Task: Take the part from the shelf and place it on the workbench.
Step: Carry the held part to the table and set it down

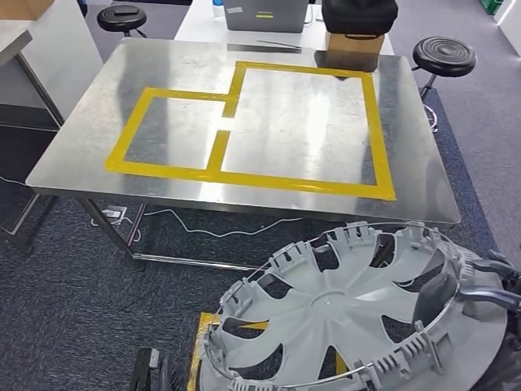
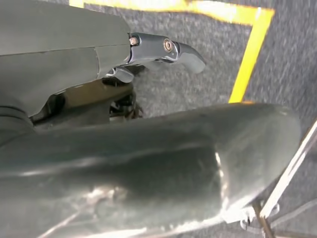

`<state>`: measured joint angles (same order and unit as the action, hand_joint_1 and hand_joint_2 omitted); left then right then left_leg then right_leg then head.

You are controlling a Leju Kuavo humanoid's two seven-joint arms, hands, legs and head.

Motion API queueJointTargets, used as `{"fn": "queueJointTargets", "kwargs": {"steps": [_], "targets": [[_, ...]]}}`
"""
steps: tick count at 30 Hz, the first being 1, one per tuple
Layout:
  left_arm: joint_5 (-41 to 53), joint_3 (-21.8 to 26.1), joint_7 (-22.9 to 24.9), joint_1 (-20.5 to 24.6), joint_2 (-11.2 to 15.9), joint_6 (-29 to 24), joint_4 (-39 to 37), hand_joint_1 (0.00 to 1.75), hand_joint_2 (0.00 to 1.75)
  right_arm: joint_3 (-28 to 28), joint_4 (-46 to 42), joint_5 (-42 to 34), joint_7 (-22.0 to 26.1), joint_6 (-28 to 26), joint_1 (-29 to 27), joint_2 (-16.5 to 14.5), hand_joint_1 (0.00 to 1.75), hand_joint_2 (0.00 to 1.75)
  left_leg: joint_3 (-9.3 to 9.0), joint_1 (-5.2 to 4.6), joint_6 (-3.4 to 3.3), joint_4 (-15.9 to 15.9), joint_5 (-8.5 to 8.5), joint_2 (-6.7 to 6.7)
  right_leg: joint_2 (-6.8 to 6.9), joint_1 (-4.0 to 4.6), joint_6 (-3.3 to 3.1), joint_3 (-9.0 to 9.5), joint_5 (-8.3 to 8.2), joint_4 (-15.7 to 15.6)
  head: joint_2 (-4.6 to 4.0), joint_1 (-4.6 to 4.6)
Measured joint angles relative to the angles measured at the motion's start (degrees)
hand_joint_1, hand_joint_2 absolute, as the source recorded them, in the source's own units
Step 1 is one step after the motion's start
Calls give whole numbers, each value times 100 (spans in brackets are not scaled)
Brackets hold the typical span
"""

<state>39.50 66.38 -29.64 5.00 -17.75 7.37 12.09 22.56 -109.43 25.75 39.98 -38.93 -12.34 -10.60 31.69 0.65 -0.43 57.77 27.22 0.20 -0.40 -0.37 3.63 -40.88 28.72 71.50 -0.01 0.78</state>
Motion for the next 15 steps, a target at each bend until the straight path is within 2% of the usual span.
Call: {"fn": "queueJointTargets", "kwargs": {"steps": [2,3,4,6,8,10,12,13,14,15], "targets": [[3,25,50,4,-5,-114,0,0,175,0,-1,2,0,0,0,0,175,175,-52,-7,43,8,43,-18,12,1,-26,387,-343,-789,1,7],[9,36,72,6,-5,-164,0,0,175,0,0,3,1,0,0,0,175,175,-56,-16,74,12,54,-24,13,7,-45,512,-413,-1048,1,5],[26,43,86,7,-4,-226,0,0,175,0,1,9,2,0,0,0,175,175,-50,-24,104,11,59,-27,8,16,-68,564,-409,-1165,1,-2],[66,47,89,14,-1,-371,0,0,175,0,-1,37,5,0,0,0,175,175,-42,-25,172,-13,60,-24,-10,25,-137,567,-378,-1199,1,-20],[94,49,76,25,0,-495,0,0,175,0,-5,70,8,0,-2,0,175,175,-11,-19,240,73,152,-22,-11,8,-211,591,-378,-1239,0,-35],[112,52,83,32,4,-575,0,0,175,0,-8,83,8,0,-3,0,175,175,242,-19,286,597,444,-24,-4,-9,-265,615,-376,-1267,-1,-57],[124,55,101,28,10,-623,0,0,175,0,-8,83,8,0,-3,0,175,175,646,-19,302,1345,733,-24,-6,-7,-291,617,-365,-1268,0,-69],[125,56,107,25,13,-635,0,0,175,0,-8,83,8,0,-3,0,175,175,774,-19,302,1543,744,-24,-11,-6,-294,622,-361,-1268,1,-69],[126,56,110,24,15,-644,0,0,175,0,-8,83,7,0,-3,0,175,175,807,-19,299,1539,641,-24,-18,-7,-294,630,-357,-1267,1,-70],[127,57,115,26,17,-654,0,0,175,0,-8,85,7,0,-3,0,175,175,730,-18,292,1318,442,-24,-26,-9,-288,642,-351,-1267,1,-68]]}}
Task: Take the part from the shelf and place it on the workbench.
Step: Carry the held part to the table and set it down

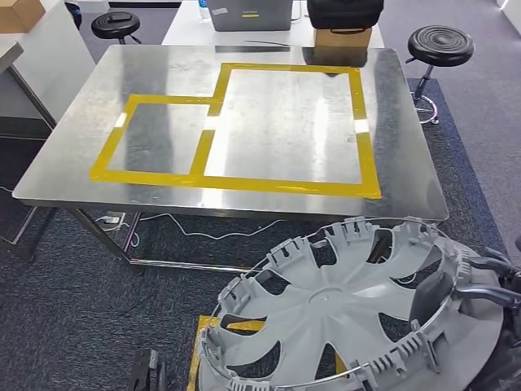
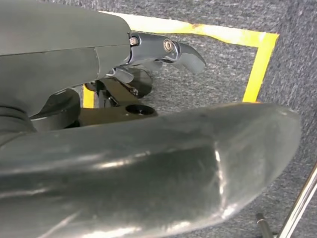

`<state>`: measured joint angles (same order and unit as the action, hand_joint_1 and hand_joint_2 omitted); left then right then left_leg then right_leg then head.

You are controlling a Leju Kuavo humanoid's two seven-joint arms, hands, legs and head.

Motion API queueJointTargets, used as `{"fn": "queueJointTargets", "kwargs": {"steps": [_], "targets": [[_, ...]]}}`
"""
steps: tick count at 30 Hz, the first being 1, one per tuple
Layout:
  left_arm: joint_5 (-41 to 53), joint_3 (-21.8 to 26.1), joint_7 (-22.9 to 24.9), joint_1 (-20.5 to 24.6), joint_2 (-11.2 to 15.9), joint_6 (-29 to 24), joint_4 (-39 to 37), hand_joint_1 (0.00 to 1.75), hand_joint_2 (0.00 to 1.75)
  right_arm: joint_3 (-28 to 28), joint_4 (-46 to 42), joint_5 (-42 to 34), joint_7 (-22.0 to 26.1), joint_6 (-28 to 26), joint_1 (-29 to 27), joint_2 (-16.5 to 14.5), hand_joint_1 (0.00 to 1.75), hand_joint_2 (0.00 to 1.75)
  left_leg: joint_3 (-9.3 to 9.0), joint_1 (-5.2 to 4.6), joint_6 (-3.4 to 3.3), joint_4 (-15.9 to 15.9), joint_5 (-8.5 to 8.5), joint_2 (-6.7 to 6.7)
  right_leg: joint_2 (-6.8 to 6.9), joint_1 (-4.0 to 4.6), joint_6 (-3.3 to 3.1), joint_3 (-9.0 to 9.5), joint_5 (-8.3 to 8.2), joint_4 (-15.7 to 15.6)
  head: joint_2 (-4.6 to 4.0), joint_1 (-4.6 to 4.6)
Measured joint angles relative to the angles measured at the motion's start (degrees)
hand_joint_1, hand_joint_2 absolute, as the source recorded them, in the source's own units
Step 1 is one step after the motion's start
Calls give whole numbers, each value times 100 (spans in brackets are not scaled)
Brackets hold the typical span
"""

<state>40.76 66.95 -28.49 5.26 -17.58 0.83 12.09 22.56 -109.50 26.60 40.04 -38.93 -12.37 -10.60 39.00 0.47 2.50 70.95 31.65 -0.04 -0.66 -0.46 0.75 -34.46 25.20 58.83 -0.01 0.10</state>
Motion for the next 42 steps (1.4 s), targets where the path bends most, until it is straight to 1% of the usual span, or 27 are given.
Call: {"fn": "queueJointTargets", "kwargs": {"steps": [2,3,5,7,8,10,12,13,14,15,17,18,19,20,23,25,27,28,29,30,32,34,36,38,39,40,42], "targets": [[5,0,20,5,2,-34,0,0,175,0,0,7,0,0,0,0,175,175,-328,1,-17,-751,-416,-1,-16,10,35,21,20,11,0,-4],[11,0,32,10,1,-56,0,0,175,0,0,9,0,0,0,0,175,175,-463,1,-39,-1056,-527,-3,-23,22,62,20,28,19,0,-3],[26,0,52,14,-7,-87,0,0,175,0,0,10,0,0,0,0,175,175,-559,-9,-99,-1302,-549,-9,-28,43,124,11,31,18,1,-1],[39,1,60,8,-13,-99,0,0,175,0,-2,9,0,0,0,0,175,175,-555,-2,-177,-1316,-558,-10,-23,33,184,12,35,7,0,0],[46,1,62,7,-15,-101,0,0,175,0,-3,10,1,0,0,0,175,175,-561,7,-214,-1322,-564,-9,-11,29,216,-17,92,76,0,13],[52,2,57,9,-23,-49,0,0,175,0,-4,13,2,0,0,0,175,175,-573,24,-273,-1331,-547,-9,12,23,268,-235,367,553,0,43],[58,2,22,0,-25,102,0,0,175,-1,-4,15,2,0,-1,0,175,175,-588,20,-310,-1334,-482,-12,21,17,296,-624,670,1336,0,61],[63,2,1,-7,-25,173,0,0,175,-2,-4,15,2,0,-1,0,175,175,-611,18,-319,-1335,-441,-12,21,14,302,-774,710,1606,0,61],[70,2,-15,-13,-25,212,0,0,175,-2,-4,16,2,0,-2,0,175,175,-649,17,-314,-1332,-438,-4,22,13,302,-821,648,1672,0,63],[82,2,-12,-15,-26,202,0,0,175,-2,-4,17,2,0,-3,0,175,175,-699,19,-302,-1330,-431,2,23,10,296,-752,493,1505,0,62],[107,2,32,-10,-28,84,0,0,175,-2,-4,22,2,-1,-5,0,175,175,-798,18,-257,-1325,-408,3,25,10,274,-383,93,743,-1,66],[119,2,60,-7,-27,11,0,0,175,-2,-4,25,3,-1,-5,0,175,175,-819,10,-229,-1317,-382,-7,25,11,254,-213,-24,395,-1,69],[127,2,86,-6,-26,-45,0,0,175,-2,-4,26,3,-1,-6,0,175,175,-823,1,-197,-1315,-367,-14,22,15,233,-113,-73,176,0,64],[133,2,107,-5,-23,-82,0,0,175,-2,-4,28,4,-1,-7,0,175,175,-815,-8,-168,-1319,-362,-17,15,24,208,-82,-50,98,0,55],[149,2,131,6,-20,-123,0,0,175,-2,-9,47,7,0,-8,-1,175,175,-797,1,-77,-1312,-318,-12,4,15,102,-81,-36,53,1,28],[163,2,133,12,-18,-149,0,0,175,-2,-15,59,8,0,-8,-2,175,175,-610,3,-22,-936,-91,-10,14,-3,36,-51,-25,23,0,6],[174,2,142,9,-15,-179,0,0,175,-2,-17,65,9,0,-11,-2,175,175,-200,2,6,-174,237,-8,19,-1,0,-42,-6,18,0,-14],[177,2,149,6,-13,-191,0,0,175,-2,-17,66,9,0,-12,-2,175,175,-14,2,11,139,319,-8,16,0,-8,-38,0,19,1,-18],[179,2,158,5,-11,-201,0,0,175,-2,-17,70,9,0,-13,-2,175,175,88,2,12,266,275,-8,11,1,-12,-29,8,19,0,-16],[181,2,166,5,-10,-209,0,0,175,-2,-17,74,9,0,-13,-2,175,175,93,3,7,198,133,-8,5,0,-10,-15,16,19,-1,-18],[184,2,177,8,-10,-202,0,0,175,-2,-17,87,9,0,-12,-2,175,175,-172,5,-14,-463,-332,-7,-9,-1,15,24,39,20,-1,-19],[179,2,139,13,-13,-73,-1,0,175,-2,-19,95,8,0,-11,-2,175,175,-449,5,-52,-1102,-567,-9,-21,24,70,33,71,44,1,-19],[165,2,75,12,-17,126,-1,0,175,-2,-20,91,7,0,-11,-2,175,175,-515,-8,-113,-1288,-563,-17,-25,40,136,27,80,42,0,-19],[157,2,42,6,-25,227,-1,0,175,-2,-24,84,8,0,-11,-2,175,175,-515,2,-186,-1291,-573,-22,-16,29,200,26,97,41,-1,-16],[157,2,34,6,-28,243,-1,0,175,-3,-28,83,8,0,-12,-2,175,175,-526,14,-218,-1300,-577,-21,-5,26,231,-14,164,133,0,3],[156,2,31,7,-32,251,-1,0,175,-3,-32,83,9,0,-14,-2,175,175,-537,27,-244,-1307,-579,-19,6,23,258,-109,287,344,-1,18],[152,3,22,5,-31,280,-1,0,175,-4,-35,83,9,0,-16,-2,175,175,-550,26,-281,-1308,-540,-18,21,16,298,-469,633,1082,0,50]]}}
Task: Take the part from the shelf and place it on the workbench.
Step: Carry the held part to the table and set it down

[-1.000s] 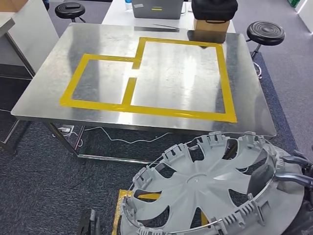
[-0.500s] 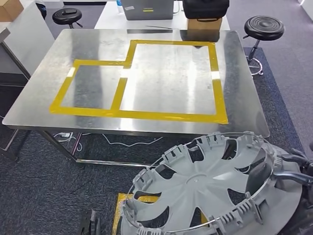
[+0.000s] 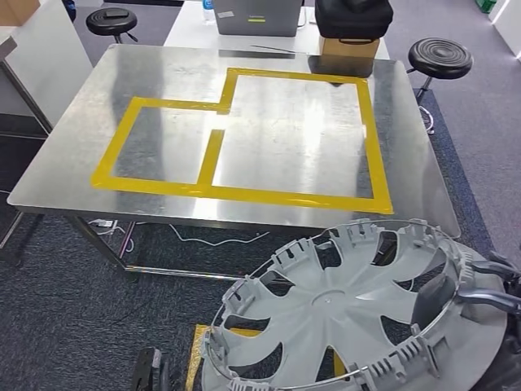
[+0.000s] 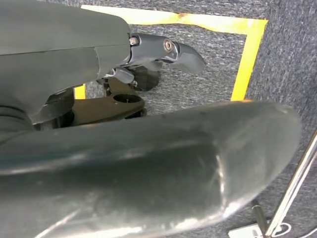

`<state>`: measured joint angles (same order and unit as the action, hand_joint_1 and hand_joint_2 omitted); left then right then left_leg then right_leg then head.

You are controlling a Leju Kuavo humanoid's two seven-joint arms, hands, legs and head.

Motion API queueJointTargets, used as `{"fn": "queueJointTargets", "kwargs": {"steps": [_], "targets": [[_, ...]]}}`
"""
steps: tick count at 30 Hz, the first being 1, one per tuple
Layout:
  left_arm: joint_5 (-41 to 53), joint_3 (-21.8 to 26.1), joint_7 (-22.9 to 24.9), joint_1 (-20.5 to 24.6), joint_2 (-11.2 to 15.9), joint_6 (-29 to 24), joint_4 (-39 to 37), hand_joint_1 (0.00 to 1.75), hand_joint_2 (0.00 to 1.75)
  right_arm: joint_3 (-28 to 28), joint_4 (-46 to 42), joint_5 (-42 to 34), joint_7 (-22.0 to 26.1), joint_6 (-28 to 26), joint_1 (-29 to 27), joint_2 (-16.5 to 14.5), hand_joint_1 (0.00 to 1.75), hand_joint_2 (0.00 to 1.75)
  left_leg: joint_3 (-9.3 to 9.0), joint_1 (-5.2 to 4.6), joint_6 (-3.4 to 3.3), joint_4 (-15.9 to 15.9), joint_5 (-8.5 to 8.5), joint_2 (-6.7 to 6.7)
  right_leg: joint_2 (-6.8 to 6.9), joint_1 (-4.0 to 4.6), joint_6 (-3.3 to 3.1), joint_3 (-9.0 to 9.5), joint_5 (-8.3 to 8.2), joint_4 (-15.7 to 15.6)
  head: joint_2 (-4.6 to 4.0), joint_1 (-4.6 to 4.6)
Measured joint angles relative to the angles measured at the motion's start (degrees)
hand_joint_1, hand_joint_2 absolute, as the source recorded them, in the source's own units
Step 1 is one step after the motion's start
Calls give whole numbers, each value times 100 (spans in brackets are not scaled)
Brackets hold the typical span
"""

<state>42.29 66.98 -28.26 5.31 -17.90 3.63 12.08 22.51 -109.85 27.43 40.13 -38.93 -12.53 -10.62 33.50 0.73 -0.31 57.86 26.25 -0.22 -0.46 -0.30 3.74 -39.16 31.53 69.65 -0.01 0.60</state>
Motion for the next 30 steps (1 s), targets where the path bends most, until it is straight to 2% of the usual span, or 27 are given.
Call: {"fn": "queueJointTargets", "kwargs": {"steps": [1,2,3,4,5,7,8,11,12,14,16,17,18,19,21,23,24,27,28,30], "targets": [[-4,1,-8,-5,1,30,0,0,175,-1,0,-1,0,-1,0,1,175,175,-10,-2,-14,-1,37,-3,0,-3,10,-190,112,359,0,3],[-7,2,-17,-12,1,58,1,0,175,-1,0,-2,0,-1,-1,1,175,175,-32,-4,-19,0,57,0,1,-4,16,-307,129,571,1,3],[-2,2,-24,-18,2,80,1,0,175,-2,0,-4,0,-1,-1,2,175,175,-67,-4,-19,2,82,0,2,-5,14,-311,32,554,1,4],[29,2,-11,-20,1,59,1,0,175,-2,0,-10,0,-1,0,2,175,175,-114,-2,-8,4,86,4,3,-7,7,-198,-158,307,1,4],[105,-9,35,-21,1,2,0,0,175,-2,0,-21,0,0,0,2,175,175,-162,1,13,7,92,5,4,-10,-3,-8,-384,-87,1,5],[363,-83,179,-20,4,-137,-1,0,175,-1,1,-60,1,0,4,3,175,175,-206,-15,68,17,137,-10,3,-4,-37,332,-634,-771,1,11],[479,-141,247,-22,8,-183,-1,0,175,-1,2,-79,1,0,6,3,175,175,-203,-24,98,18,146,-15,-1,2,-61,405,-656,-933,0,5],[539,-245,312,-19,15,-209,0,0,175,0,2,-85,0,0,8,2,175,175,-197,-21,192,-4,157,-19,-11,10,-167,416,-614,-1004,0,-25],[519,-253,313,-15,16,-213,0,0,175,0,2,-75,0,0,7,2,175,175,-181,-20,225,45,207,-18,-8,1,-206,434,-611,-1022,1,-36],[502,-264,313,-11,18,-222,1,0,175,0,2,-62,0,0,7,2,175,175,32,-21,275,487,464,-16,3,-18,-266,469,-605,-1053,0,-65],[495,-267,318,-14,21,-249,-1,0,175,0,2,-63,0,0,7,2,175,175,448,-23,298,1248,775,-15,7,-15,-301,474,-589,-1056,-1,-84],[481,-266,326,-16,22,-274,-1,0,175,0,2,-63,0,0,7,2,175,175,611,-22,302,1512,824,-15,4,-13,-308,478,-583,-1056,-1,-86],[467,-265,335,-17,23,-299,0,0,175,0,2,-63,0,0,7,2,175,175,684,-22,300,1582,755,-15,-1,-11,-311,487,-575,-1055,-1,-85],[450,-263,347,-17,24,-327,0,0,175,0,2,-61,0,0,7,2,175,175,652,-22,292,1441,584,-15,-7,-12,-308,501,-567,-1055,-2,-86],[432,-262,361,-15,26,-364,1,0,175,0,2,-50,0,0,7,1,175,175,352,-25,266,722,138,-14,-19,-5,-279,537,-540,-1050,-1,-86],[427,-261,343,-7,22,-357,1,0,175,0,1,-37,0,0,6,1,175,175,97,-28,226,140,-60,-16,-31,18,-223,544,-511,-1035,0,-83],[426,-260,315,-6,20,-320,1,0,175,0,1,-31,0,0,6,1,175,175,58,-35,196,37,-51,-20,-33,28,-189,541,-500,-1041,0,-82],[419,-254,219,-15,9,-173,1,0,175,0,-7,-21,0,0,7,2,175,175,22,-18,82,-9,8,-38,-21,19,-84,540,-450,-1034,0,-65],[416,-253,200,-17,5,-141,1,0,175,0,-11,-19,0,0,6,2,175,175,-12,-3,41,-23,39,-44,-14,17,-53,472,-385,-885,0,-40],[414,-251,181,-22,3,-102,1,0,175,0,-15,-19,0,0,6,2,175,175,-87,9,-20,-34,121,-46,-2,9,-2,119,-137,-224,-1,8]]}}
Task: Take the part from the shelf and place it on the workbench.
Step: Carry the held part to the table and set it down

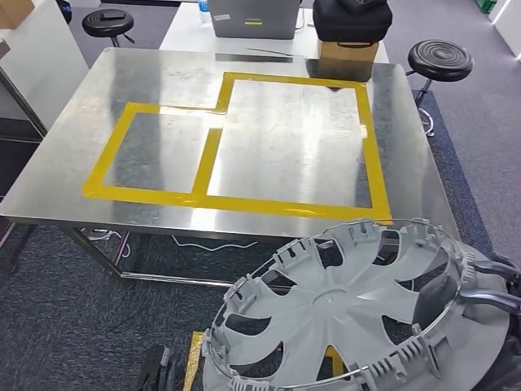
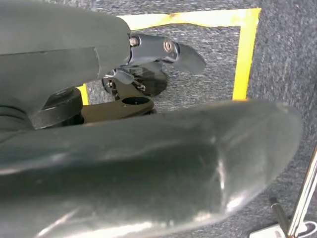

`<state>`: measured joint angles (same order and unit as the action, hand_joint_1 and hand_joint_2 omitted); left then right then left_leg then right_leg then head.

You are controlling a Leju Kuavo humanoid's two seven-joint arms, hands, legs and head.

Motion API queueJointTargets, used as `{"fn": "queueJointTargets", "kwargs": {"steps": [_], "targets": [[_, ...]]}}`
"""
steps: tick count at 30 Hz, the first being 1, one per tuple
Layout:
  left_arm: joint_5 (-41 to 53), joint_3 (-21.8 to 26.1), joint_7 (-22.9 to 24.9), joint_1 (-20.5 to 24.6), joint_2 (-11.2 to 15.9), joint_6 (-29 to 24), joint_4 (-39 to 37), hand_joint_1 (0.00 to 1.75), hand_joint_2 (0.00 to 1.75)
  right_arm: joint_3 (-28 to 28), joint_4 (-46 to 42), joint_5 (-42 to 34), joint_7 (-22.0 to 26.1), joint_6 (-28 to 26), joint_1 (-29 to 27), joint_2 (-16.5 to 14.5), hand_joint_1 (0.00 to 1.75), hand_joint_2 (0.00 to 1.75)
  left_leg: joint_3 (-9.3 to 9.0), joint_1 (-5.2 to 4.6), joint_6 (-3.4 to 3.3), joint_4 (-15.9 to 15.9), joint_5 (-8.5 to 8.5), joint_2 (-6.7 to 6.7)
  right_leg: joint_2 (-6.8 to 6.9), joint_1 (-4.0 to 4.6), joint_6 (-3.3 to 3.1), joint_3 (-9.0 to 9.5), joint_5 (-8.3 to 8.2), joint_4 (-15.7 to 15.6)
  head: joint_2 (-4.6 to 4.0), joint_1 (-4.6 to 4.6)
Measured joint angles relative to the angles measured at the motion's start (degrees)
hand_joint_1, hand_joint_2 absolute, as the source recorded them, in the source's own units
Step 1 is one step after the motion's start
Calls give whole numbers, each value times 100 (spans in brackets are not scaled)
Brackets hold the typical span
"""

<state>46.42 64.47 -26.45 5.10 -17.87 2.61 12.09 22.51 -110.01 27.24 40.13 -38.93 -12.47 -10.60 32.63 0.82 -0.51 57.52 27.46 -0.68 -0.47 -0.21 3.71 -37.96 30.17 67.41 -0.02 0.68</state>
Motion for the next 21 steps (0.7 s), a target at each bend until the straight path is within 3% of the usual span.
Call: {"fn": "queueJointTargets", "kwargs": {"steps": [2,3,4,6,7,8,12,14,17,18,19,21], "targets": [[0,4,-6,-10,2,16,0,0,175,0,0,-3,0,0,-1,0,175,175,-94,-3,-12,1,65,11,3,-10,31,-462,189,749,-1,9],[0,5,-7,-14,3,16,-1,0,175,0,0,-5,0,0,-1,0,175,175,-157,-2,-6,4,90,14,4,-12,37,-585,141,889,-1,11],[0,7,-2,-17,3,8,-1,0,175,0,0,-8,0,0,-1,0,175,175,-234,0,4,6,119,12,4,-15,35,-594,-23,799,-1,11],[6,9,22,-21,1,-39,-1,0,175,0,1,-11,0,0,-2,1,175,175,-400,9,42,9,211,-7,7,-17,8,-335,-565,54,-1,20],[21,9,44,-20,0,-63,-1,0,175,0,1,-13,0,0,-3,1,175,175,-454,0,74,16,267,-22,8,-12,-10,-182,-747,-313,-1,28],[44,8,67,-19,1,-80,-2,0,175,0,2,-14,0,0,-3,2,175,175,-481,-10,108,21,309,-32,8,-7,-36,-75,-835,-571,-1,30],[96,-3,148,-4,4,-124,-2,0,175,0,1,-12,0,0,-2,1,175,175,-504,-27,231,-37,381,-23,-8,-6,-175,-5,-707,-721,2,-25],[95,-7,160,4,7,-144,-2,0,175,0,0,2,0,0,-2,-1,175,175,-374,-28,288,241,554,-8,5,-31,-243,55,-662,-762,1,-44],[94,-4,179,1,12,-172,-2,0,175,0,0,10,0,0,-3,-2,175,175,301,-28,319,1336,951,0,12,-34,-299,90,-607,-775,-1,-63],[94,-3,183,-3,14,-177,-2,0,175,0,0,11,0,0,-3,-2,175,175,473,-28,321,1544,939,0,6,-33,-302,106,-590,-774,-1,-64],[93,-2,184,-5,15,-181,-2,0,175,0,0,13,0,0,-3,-2,175,175,547,-27,320,1554,805,1,-3,-34,-298,131,-573,-774,0,-65],[92,-1,184,-5,17,-196,-2,0,175,0,0,24,0,0,-3,-2,175,175,397,-22,312,1011,286,5,-20,-40,-269,204,-534,-773,0,-65]]}}
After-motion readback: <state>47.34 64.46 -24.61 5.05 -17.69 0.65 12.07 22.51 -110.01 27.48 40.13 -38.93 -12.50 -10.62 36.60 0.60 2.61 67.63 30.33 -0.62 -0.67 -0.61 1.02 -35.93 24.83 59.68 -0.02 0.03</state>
